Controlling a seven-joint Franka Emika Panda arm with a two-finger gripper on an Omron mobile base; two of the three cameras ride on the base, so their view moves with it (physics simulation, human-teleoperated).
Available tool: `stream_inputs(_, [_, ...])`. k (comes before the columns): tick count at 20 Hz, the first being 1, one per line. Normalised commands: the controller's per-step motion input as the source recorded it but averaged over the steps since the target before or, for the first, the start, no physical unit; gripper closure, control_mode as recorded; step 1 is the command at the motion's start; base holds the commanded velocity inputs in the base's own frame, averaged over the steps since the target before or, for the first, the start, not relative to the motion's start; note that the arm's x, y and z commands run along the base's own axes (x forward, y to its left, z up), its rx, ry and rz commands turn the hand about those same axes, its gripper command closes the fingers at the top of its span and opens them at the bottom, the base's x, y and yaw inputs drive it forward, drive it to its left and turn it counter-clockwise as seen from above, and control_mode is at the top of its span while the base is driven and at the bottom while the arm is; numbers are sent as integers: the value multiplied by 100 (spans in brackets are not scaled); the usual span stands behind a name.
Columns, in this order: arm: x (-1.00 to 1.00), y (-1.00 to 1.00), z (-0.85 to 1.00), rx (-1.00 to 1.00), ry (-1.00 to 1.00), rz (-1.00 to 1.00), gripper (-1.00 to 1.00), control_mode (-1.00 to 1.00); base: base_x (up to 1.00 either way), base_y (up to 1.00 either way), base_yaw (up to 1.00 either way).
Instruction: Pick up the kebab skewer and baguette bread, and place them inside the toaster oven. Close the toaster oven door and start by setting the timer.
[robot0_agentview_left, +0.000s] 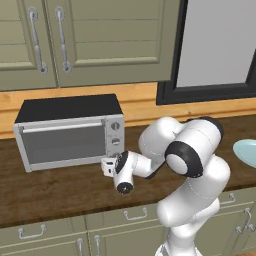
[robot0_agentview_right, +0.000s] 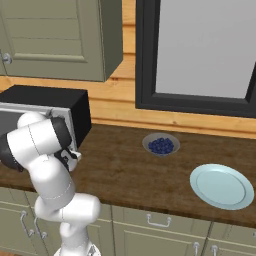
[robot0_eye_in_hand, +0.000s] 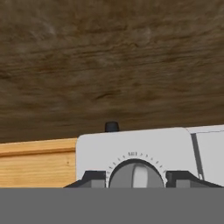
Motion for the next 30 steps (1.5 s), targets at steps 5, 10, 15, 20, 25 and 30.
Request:
stream_inputs(5, [4, 0, 31, 13, 0, -10, 100, -100, 0, 0, 0])
stream_inputs(10, [6, 0, 32, 14, 0, -12, 100, -100, 0, 0, 0])
stream_inputs(15, [9, 0, 26, 16, 0, -12, 100, -100, 0, 0, 0])
stream_inputs(20, [6, -2, 27, 18, 0, -9, 100, -100, 0, 0, 0])
stream_inputs(25, [1, -1, 18, 21, 0, -9, 100, -100, 0, 0, 0])
stream_inputs(30, [0, 0, 11, 22, 0, -11, 100, -100, 0, 0, 0])
